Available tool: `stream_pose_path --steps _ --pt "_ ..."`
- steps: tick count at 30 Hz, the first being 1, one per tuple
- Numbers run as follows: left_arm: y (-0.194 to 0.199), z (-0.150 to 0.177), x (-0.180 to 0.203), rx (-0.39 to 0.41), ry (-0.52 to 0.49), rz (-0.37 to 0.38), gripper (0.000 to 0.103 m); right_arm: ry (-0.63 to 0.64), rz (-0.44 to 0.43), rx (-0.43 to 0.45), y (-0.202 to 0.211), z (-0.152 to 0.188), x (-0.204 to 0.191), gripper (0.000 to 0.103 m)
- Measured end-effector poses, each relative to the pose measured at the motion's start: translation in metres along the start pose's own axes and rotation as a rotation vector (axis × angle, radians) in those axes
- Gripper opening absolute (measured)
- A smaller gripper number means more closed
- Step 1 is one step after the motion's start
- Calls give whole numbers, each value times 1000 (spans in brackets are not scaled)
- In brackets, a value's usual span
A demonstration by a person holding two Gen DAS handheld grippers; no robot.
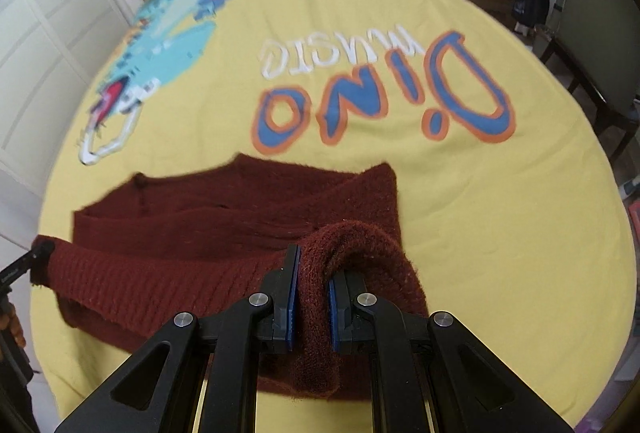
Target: Fold small clothes
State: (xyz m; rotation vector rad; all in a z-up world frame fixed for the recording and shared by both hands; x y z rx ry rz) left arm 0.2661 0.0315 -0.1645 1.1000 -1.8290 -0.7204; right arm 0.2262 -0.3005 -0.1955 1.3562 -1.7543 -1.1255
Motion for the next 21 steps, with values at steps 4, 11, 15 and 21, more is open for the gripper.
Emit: stream_pose_path --steps 4,11,15,21 --pt "-22 6 -13 -13 4 -53 9 12 32 -51 -30 2 -2 12" --pt "-32 8 -24 -41 26 -125 12 -14 30 -67 -46 3 2 17" --pt "-30 4 -20 -36 32 -131 42 -16 35 -27 -35 -2 3 37" --pt "-17 -4 4 11 -10 -98 77 0 38 37 -12 -8 -3 82"
Point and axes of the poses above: each gripper's, at about its wrist camera, not at the fingertips, and y roughly against the way its jaws point, x to its right, z to its underside, the point moved 10 cm from there along -y, roughly the way its jaws point, and after that the axes turned 12 degrees about z, right-handed, at the moved point
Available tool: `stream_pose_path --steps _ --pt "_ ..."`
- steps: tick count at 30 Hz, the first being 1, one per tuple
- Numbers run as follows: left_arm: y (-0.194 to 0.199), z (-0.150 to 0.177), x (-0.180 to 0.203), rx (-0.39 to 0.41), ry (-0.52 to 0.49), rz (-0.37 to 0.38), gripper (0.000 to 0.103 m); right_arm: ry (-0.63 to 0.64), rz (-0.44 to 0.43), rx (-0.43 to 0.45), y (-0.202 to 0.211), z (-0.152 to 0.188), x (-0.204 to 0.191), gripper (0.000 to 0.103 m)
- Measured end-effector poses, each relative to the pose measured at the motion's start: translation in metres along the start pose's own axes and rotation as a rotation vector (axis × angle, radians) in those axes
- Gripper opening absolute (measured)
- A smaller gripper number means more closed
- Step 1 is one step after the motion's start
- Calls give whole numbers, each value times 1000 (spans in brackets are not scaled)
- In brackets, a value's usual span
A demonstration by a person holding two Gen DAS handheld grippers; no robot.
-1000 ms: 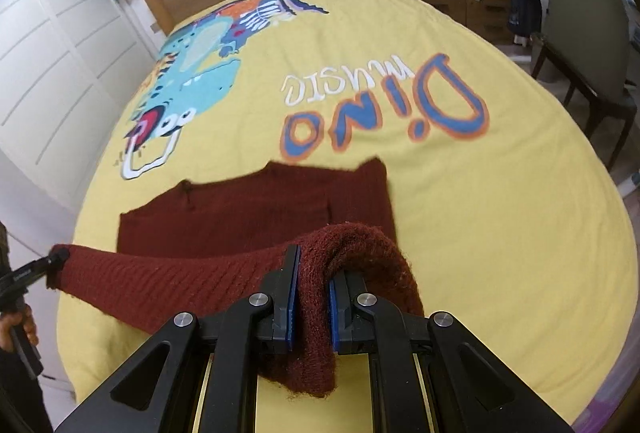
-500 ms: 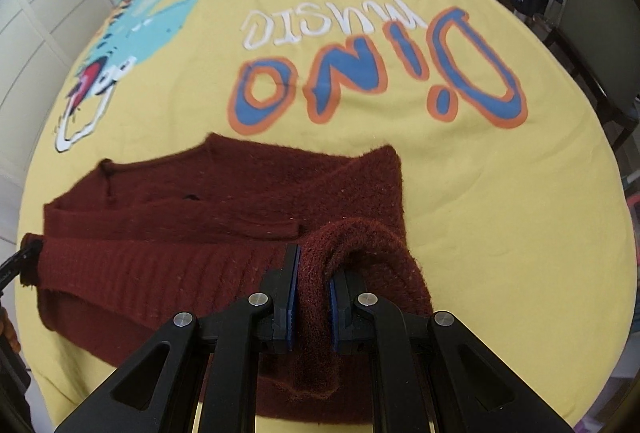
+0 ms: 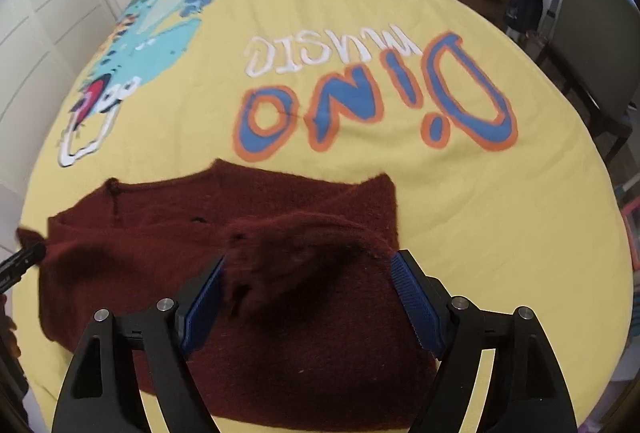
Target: Fold small clothes
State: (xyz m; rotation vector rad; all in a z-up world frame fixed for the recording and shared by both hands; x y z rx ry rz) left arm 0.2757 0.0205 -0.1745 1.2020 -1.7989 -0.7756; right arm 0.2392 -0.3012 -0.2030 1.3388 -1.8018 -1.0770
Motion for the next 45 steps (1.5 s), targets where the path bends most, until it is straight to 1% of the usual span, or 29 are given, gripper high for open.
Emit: stream_pose_path --steps 1,2,3,4,5,7,10,14,17,20,22,23,25,28,33,37,38,40,45 --pt "3 -1 5 10 -7 10 79 6 -7 16 5 0 -3 85" --pt "5 -2 10 18 -17 13 85 14 -8 27 9 0 -5 87" --pt "7 -2 14 22 -26 15 93 26 -7 42 13 0 -9 92" --pt "7 -1 19 24 -39 22 97 42 -4 62 18 1 -14 99" --pt "8 0 26 25 -58 30 100 62 2 81 23 3 -20 103" --pt "6 3 37 27 -89 41 100 96 16 108 28 7 -30 103" --pt "3 9 50 56 -113 55 102 160 44 147 30 19 -49 103" --pt "-10 27 65 67 -172 45 102 210 56 171 24 41 -74 103" --pt "-25 47 69 31 -181 62 102 222 56 173 15 63 -88 103" --pt "-42 66 62 -16 -185 40 102 262 88 154 0 87 -95 103" --pt "-52 77 51 -41 -179 22 102 289 109 129 -14 102 -94 103" --pt "-55 80 46 -47 -177 13 102 281 103 128 -16 104 -90 103" --pt "-55 83 37 -37 -187 -12 102 236 88 121 -20 105 -79 103" --pt "-50 84 23 -24 -192 -48 102 191 102 106 -25 101 -58 103" --pt "-45 82 2 -18 -169 -45 102 151 113 102 -24 96 -32 103" --pt "-42 80 -6 -9 -164 -70 102 127 120 97 -24 98 -16 103" --pt "-44 80 -10 -9 -148 -67 102 121 118 93 -25 99 -14 103" --pt "-46 81 -12 -8 -128 -48 102 107 99 78 -29 105 -13 103" --pt "-46 82 -13 3 -130 -54 102 86 62 82 -37 110 -11 103"
Point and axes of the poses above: each gripper's, at about its wrist camera, not at the fingertips, and y roughly against the way its jaws point, x to its right, z to its underside, the point moved 10 cm from there along -y, roughly the way its jaws point, and after that the axes turned 12 degrees about z, right-handed, at the moved point
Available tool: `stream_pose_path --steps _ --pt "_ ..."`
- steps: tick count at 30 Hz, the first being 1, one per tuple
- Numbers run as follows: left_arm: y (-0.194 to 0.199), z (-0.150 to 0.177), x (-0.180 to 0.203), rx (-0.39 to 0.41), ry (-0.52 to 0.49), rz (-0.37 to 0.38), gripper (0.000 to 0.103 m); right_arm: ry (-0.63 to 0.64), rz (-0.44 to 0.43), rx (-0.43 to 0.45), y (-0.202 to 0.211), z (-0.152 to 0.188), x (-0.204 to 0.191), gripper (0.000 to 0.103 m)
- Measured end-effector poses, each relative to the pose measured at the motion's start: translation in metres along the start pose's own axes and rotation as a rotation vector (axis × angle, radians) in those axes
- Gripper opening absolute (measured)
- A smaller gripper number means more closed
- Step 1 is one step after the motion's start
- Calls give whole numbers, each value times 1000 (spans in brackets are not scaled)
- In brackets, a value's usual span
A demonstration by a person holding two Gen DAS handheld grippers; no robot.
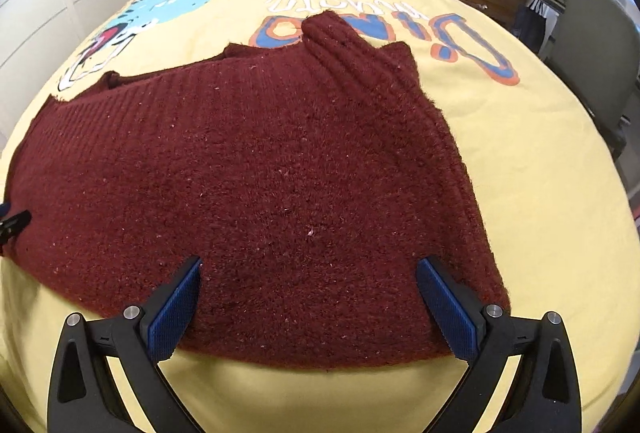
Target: Fold small clothes
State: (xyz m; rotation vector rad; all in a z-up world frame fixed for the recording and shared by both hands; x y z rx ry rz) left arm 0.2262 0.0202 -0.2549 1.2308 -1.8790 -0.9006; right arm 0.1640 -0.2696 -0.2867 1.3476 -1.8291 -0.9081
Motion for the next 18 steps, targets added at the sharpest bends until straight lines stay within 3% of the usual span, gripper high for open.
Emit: stream_pose_path --steps 8,12,14,18 --pt "4 -4 0 -49 29 48 102 33 5 -38 9 -9 -1 103" --pt "22 -14 3 -59 44 120 102 55 18 -16 33 -15 -4 103" --pt "35 -20 -4 -46 77 156 102 59 9 -8 42 -16 -5 103" --pt "43 -22 -31 -51 157 157 102 61 17 5 58 -13 -2 103"
Point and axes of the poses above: each gripper's, at about its wrist camera, not at the fingertips, and y roughly against the way its jaws point, x to its right, z to its underside, the point moved 10 cm from there along -y, roughly the way its jaws point, and after that the axes turned 12 degrees about z, right-handed, at the moved point
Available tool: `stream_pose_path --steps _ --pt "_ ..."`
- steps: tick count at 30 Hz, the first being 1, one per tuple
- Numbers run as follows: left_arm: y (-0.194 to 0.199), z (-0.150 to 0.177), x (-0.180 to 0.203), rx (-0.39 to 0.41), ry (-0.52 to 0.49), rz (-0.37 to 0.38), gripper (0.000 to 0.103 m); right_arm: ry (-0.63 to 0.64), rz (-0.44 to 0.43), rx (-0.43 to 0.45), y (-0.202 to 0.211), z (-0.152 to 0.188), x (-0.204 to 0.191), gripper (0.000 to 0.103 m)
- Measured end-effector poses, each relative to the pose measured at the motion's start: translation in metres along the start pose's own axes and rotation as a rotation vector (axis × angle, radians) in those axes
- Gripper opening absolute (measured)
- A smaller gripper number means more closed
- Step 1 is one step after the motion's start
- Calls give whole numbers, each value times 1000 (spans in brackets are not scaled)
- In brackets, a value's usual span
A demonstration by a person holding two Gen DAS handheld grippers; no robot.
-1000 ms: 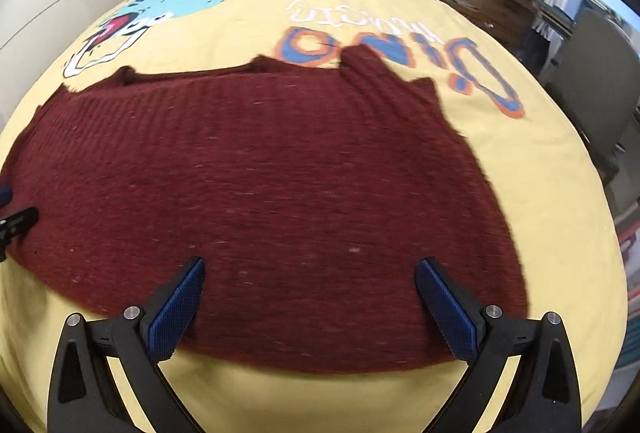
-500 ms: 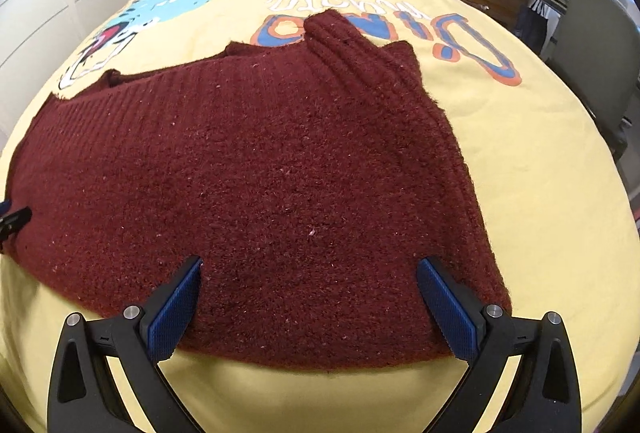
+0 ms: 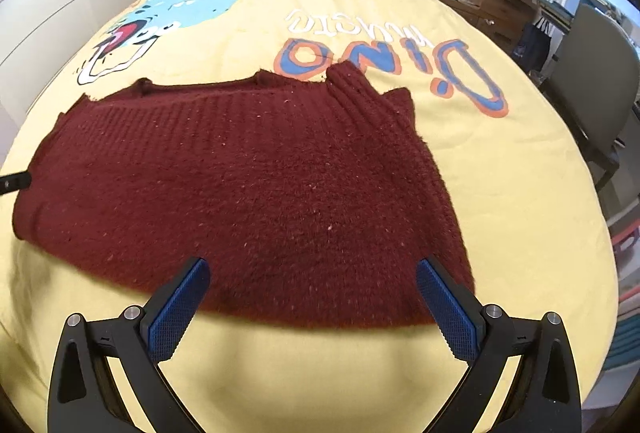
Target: Fold small clothes
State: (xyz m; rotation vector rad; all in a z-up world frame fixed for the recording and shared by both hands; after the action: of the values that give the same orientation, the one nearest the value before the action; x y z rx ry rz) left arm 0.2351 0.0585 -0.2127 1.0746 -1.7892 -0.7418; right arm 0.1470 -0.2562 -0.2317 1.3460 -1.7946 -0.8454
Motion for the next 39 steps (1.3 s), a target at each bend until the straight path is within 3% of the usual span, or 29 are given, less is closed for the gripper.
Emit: stream_pose_path --steps 9,14,20,22,24,26,32,39 --pt "-18 17 -52 -44 209 78 102 -46 7 -57 2 26 12 103" --pt "-25 16 -45 -24 212 127 102 -64 19 -94 -3 41 21 103" --pt "-42 22 -22 -84 136 125 100 -92 39 -123 -6 48 32 103" --pt "-45 24 -14 -104 117 125 85 -104 39 -127 -6 49 36 103" --pt "-41 23 -9 -96 105 136 55 -114 42 -125 -5 48 41 103" --pt "-35 23 -1 -87 124 190 35 -125 42 -124 -4 48 45 103" --pt "-11 12 20 -66 124 184 30 -152 38 -115 0 47 56 103" --pt "16 -33 91 -40 44 236 29 -208 21 -90 10 40 76 103"
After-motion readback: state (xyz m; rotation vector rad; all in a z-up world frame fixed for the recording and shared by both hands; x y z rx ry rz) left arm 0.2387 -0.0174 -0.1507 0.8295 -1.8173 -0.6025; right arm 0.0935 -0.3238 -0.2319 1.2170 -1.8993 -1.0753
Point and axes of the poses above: each gripper's, at about its wrist camera, not at the fingertips, and y roughly against the way its jaws point, x to its right, z to its underside, the point moved 10 cm from there along -y, roughly the way its jaws point, and after that the axes turned 12 degrees about z, right-handed, at the moved point
